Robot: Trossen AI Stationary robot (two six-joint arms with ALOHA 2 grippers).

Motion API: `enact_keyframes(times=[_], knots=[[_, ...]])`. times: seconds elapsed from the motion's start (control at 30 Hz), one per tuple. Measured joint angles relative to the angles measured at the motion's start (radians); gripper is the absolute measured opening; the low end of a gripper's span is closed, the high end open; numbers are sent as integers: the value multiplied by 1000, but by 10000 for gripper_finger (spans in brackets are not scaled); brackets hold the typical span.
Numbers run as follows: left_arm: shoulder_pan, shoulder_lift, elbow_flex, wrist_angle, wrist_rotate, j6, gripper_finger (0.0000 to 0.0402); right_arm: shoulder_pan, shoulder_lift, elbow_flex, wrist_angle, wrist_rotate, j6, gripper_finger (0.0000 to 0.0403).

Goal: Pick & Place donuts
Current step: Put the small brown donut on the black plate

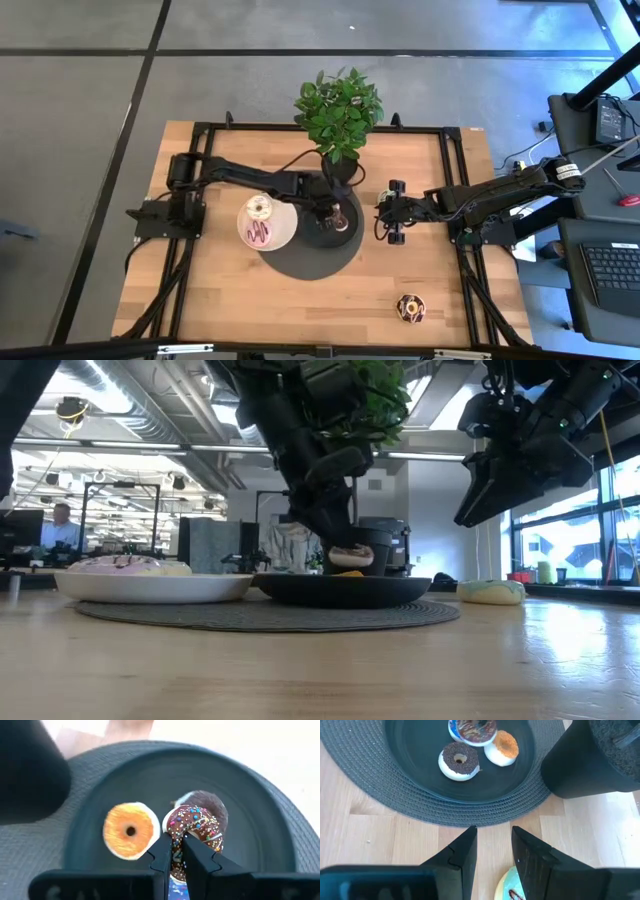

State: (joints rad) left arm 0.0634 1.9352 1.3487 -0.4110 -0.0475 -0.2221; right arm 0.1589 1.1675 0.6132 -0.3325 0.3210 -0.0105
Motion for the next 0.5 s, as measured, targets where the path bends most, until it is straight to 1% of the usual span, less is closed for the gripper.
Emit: enact_keyframes(times=[0.1,0.5], knots=[[-4,16,0,30,-1,8,33,0,0,0,0,0,-2,124],[-4,16,0,26,-13,1,35,0,0,0,-1,0,2,124]])
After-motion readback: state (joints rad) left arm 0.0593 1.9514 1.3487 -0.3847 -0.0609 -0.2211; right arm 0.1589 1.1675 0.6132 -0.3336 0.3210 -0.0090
